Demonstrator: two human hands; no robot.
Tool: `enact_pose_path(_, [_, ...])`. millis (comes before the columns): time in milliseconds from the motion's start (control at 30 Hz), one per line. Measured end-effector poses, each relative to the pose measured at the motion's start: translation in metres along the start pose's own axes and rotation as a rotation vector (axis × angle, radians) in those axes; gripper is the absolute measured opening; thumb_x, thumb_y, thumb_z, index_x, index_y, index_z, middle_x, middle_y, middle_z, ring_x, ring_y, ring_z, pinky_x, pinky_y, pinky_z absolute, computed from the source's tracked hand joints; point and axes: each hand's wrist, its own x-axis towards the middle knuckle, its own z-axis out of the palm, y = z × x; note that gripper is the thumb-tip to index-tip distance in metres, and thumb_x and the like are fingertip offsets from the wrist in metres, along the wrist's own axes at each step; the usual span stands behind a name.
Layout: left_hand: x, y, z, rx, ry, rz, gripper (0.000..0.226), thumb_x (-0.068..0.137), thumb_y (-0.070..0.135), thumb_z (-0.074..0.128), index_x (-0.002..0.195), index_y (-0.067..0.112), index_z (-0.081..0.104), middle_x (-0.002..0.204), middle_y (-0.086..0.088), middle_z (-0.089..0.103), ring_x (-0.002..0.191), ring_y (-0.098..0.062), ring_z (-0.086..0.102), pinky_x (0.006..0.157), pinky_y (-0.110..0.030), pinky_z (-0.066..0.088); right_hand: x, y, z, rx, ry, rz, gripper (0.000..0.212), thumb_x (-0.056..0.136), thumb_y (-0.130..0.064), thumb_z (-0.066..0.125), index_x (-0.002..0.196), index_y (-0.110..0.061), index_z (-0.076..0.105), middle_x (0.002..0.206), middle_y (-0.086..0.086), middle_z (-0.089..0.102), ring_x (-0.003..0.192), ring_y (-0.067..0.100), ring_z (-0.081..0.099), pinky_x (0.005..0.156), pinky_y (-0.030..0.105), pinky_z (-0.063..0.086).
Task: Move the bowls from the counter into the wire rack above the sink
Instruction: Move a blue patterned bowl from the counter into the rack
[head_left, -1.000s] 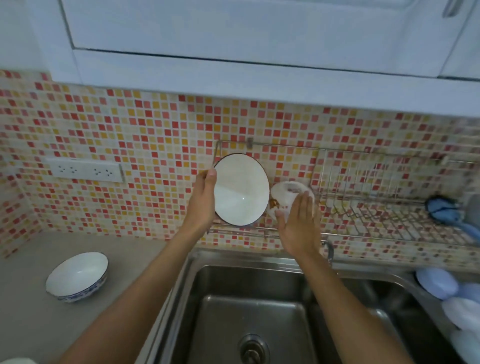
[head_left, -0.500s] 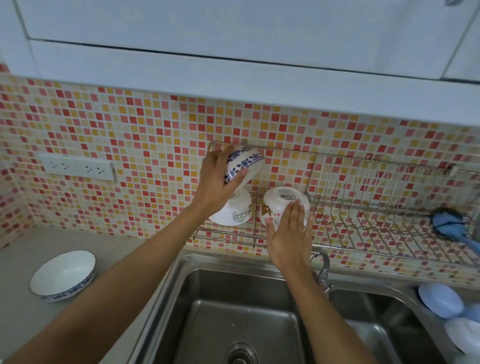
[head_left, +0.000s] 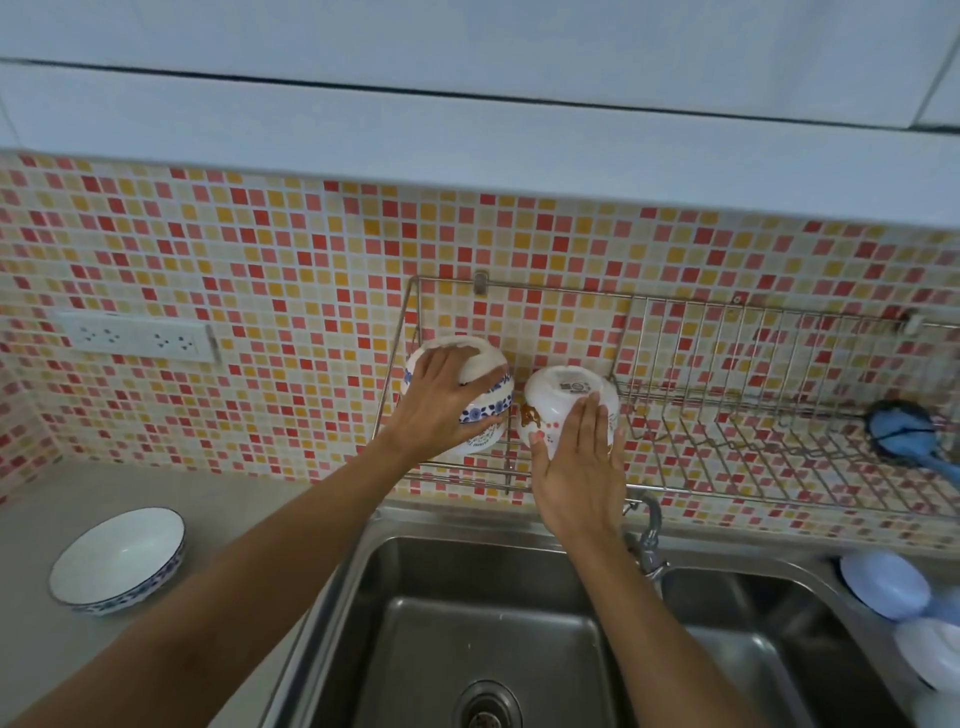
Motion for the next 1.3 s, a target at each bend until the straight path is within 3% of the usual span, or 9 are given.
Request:
enact_pose_path(133, [0.001, -0.002, 0.004, -0.045, -0.062, -0.016, 0.062, 0.078, 0.058, 0.055, 0.132, 0.027, 0.053, 0.128, -0.015, 0.053, 0.119, -0.035, 0.047, 0.103, -0.050, 0.036, 0.000, 0.001, 0.001, 0.004, -0.001, 0.012, 0.077, 0.095, -0.055, 0.004, 0.152, -0.004, 0.001, 0.161, 0.014, 0.007, 0.149, 0.025, 0.005, 0.121, 0.043, 0.001])
enact_pose_path(267, [0.000, -0.003, 0.013, -0.060, -0.106, -0.053, 0.073, 0.075, 0.056, 0.064, 0.139, 0.026, 0.044, 0.132, -0.013, 0.049, 0.124, -0.034, 0.043, 0.106, -0.051, 0.033, -0.001, 0.000, 0.001, 0.008, -0.002, 0.018, 0.082, 0.091, -0.058, -0.003, 0.152, -0.004, 0.002, 0.161, 0.014, 0.008, 0.149, 0.026, 0.007, 0.119, 0.042, -0.001])
enact_pose_path(433, [0.000, 0.000, 0.018, -0.034, -0.125, -0.004, 0.076, 0.071, 0.053, 0.070, 0.137, 0.025, 0.045, 0.127, -0.017, 0.050, 0.120, -0.038, 0.045, 0.103, -0.054, 0.035, -0.002, 0.000, 0.000, 0.020, 0.001, 0.019, 0.082, 0.090, -0.058, -0.002, 0.151, -0.003, 0.005, 0.160, 0.015, 0.011, 0.148, 0.027, 0.010, 0.120, 0.043, 0.001])
enact_pose_path(600, [-0.001, -0.001, 0.020, -0.047, -0.173, -0.021, 0.083, 0.065, 0.056, 0.075, 0.137, 0.029, 0.045, 0.136, -0.013, 0.042, 0.128, -0.034, 0.036, 0.109, -0.051, 0.028, -0.002, 0.000, -0.002, 0.009, -0.004, 0.012, 0.083, 0.091, -0.057, -0.003, 0.151, -0.002, 0.006, 0.160, 0.015, 0.010, 0.148, 0.027, 0.009, 0.118, 0.042, -0.002])
enact_pose_path(900, [-0.004, -0.002, 0.021, -0.081, -0.241, -0.039, 0.087, 0.073, 0.058, 0.068, 0.146, 0.029, 0.029, 0.142, -0.014, 0.035, 0.134, -0.032, 0.032, 0.112, -0.049, 0.024, -0.002, 0.001, -0.002, 0.028, 0.001, 0.000, 0.092, 0.084, -0.061, -0.020, 0.152, -0.003, 0.002, 0.161, 0.014, 0.006, 0.149, 0.025, 0.005, 0.116, 0.039, -0.007])
enact_pose_path(1067, [-0.005, -0.002, 0.022, -0.154, -0.237, -0.073, 0.078, 0.076, 0.057, 0.065, 0.143, 0.030, 0.036, 0.140, -0.012, 0.037, 0.132, -0.030, 0.032, 0.112, -0.048, 0.023, -0.002, 0.001, -0.002, 0.024, 0.003, 0.002, 0.083, 0.089, -0.056, -0.004, 0.151, -0.002, 0.006, 0.160, 0.015, 0.010, 0.149, 0.026, 0.008, 0.117, 0.040, -0.005])
enact_pose_path(1200, [-0.009, -0.001, 0.021, -0.265, -0.232, -0.116, 0.054, 0.089, 0.043, 0.056, 0.139, 0.030, 0.043, 0.138, -0.008, 0.039, 0.131, -0.028, 0.032, 0.112, -0.046, 0.022, -0.002, 0.001, 0.001, 0.016, 0.011, 0.004, 0.082, 0.090, -0.056, -0.003, 0.151, -0.002, 0.009, 0.160, 0.015, 0.013, 0.148, 0.026, 0.010, 0.115, 0.039, -0.006])
enact_pose_path(1300, [-0.013, 0.000, 0.016, -0.322, -0.214, -0.148, 0.051, 0.091, 0.039, 0.055, 0.139, 0.026, 0.043, 0.138, -0.008, 0.042, 0.129, -0.028, 0.035, 0.112, -0.045, 0.026, -0.001, 0.001, 0.002, 0.027, 0.024, 0.004, 0.081, 0.092, -0.055, 0.001, 0.151, -0.001, 0.011, 0.159, 0.016, 0.016, 0.148, 0.027, 0.013, 0.116, 0.041, -0.002])
